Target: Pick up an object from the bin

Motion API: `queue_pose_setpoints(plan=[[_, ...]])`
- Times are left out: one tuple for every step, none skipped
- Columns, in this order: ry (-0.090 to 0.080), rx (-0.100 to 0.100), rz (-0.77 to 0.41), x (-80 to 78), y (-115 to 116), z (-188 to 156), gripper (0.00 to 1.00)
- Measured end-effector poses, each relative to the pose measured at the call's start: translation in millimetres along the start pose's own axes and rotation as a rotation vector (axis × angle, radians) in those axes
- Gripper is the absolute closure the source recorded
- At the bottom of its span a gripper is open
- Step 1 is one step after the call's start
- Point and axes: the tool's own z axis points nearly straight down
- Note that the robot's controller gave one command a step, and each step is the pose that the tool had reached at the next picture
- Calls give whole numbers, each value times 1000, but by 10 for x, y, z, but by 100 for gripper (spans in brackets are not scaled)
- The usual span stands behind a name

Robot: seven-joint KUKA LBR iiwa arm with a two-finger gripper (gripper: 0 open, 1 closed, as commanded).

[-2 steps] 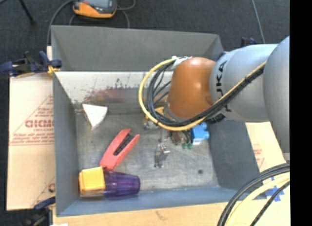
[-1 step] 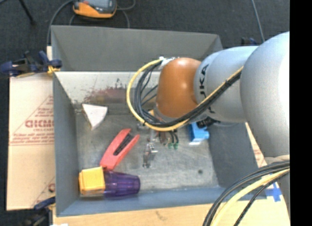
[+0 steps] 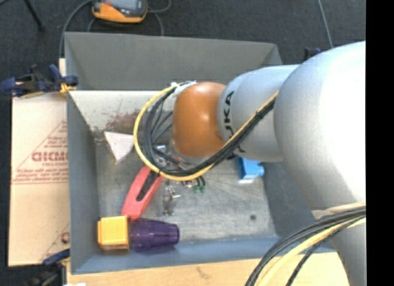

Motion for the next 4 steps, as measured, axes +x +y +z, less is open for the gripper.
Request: queue_pose_setpoints(plan=[[-8, 0, -9, -31, 116, 31, 0], [3, -8, -255, 202, 6, 104, 100], [4, -8, -255, 202, 6, 105, 100], [18, -8, -242, 217, 20, -1313, 100]])
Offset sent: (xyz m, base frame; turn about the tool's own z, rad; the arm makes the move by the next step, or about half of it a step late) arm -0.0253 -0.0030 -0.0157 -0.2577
